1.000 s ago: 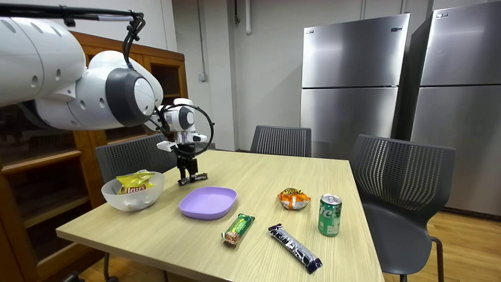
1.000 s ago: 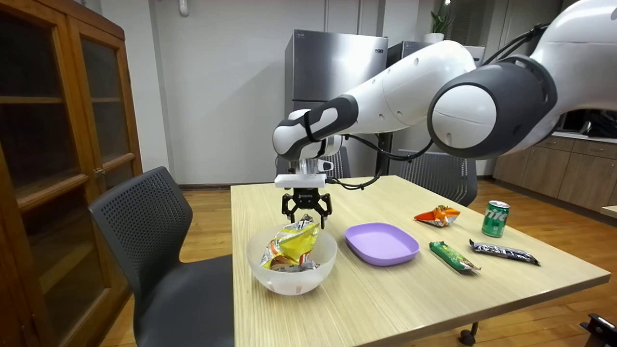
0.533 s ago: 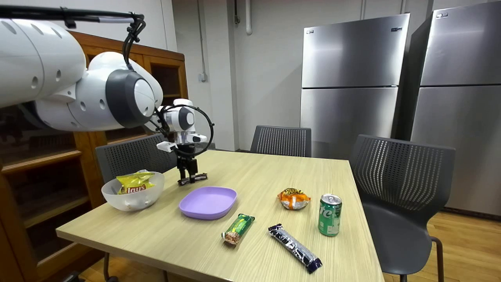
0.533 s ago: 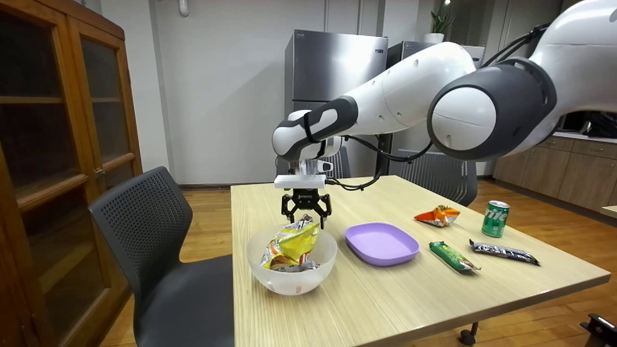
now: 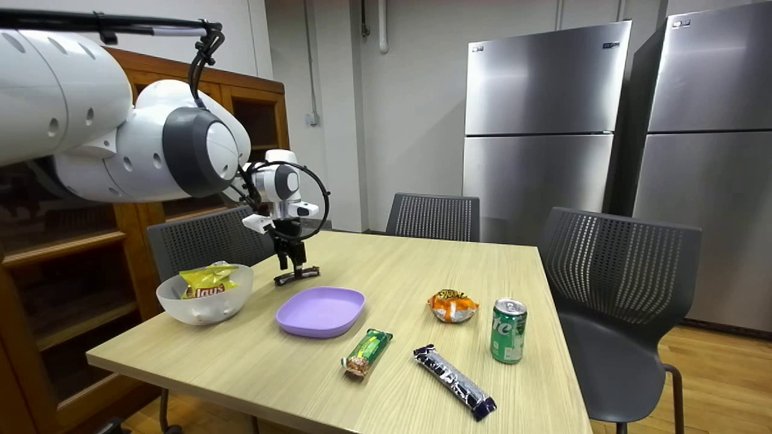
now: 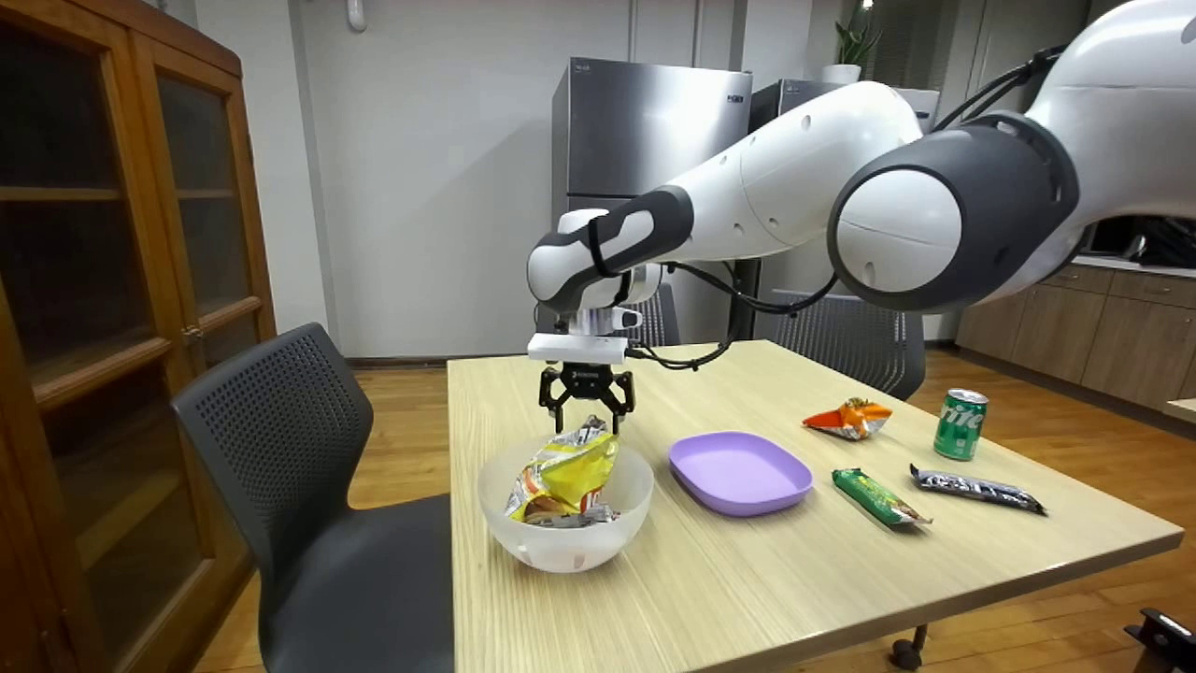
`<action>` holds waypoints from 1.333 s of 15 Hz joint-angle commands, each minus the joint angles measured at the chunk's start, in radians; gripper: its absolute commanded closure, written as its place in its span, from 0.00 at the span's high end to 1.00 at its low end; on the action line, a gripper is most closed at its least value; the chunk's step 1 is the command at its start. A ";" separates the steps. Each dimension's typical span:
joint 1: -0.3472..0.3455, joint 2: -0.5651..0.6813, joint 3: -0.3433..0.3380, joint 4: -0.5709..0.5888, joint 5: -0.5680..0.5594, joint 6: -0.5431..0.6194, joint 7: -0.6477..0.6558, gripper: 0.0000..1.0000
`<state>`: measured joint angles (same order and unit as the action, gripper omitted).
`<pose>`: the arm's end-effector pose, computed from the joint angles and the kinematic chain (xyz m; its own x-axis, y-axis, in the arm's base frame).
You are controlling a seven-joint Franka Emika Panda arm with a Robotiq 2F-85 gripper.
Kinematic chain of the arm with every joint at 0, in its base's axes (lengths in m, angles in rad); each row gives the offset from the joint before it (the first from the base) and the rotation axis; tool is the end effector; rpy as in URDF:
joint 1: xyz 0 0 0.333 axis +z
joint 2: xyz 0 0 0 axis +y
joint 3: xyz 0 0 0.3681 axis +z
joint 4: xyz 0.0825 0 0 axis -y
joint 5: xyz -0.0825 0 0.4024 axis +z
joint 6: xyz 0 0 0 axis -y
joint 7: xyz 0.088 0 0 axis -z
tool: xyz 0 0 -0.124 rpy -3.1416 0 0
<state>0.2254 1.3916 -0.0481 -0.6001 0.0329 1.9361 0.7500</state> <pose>0.8406 0.1767 0.1000 0.8533 -0.5206 -0.0284 -0.5189 -0.8533 0.0501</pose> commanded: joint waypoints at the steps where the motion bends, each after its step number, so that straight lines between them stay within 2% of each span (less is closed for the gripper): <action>1: -0.002 0.008 0.005 0.023 0.004 0.030 -0.004 1.00; 20: -0.002 0.033 0.007 0.015 0.004 0.037 -0.008 1.00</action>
<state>0.2254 1.4178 -0.0471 -0.6001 0.0329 1.9723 0.7491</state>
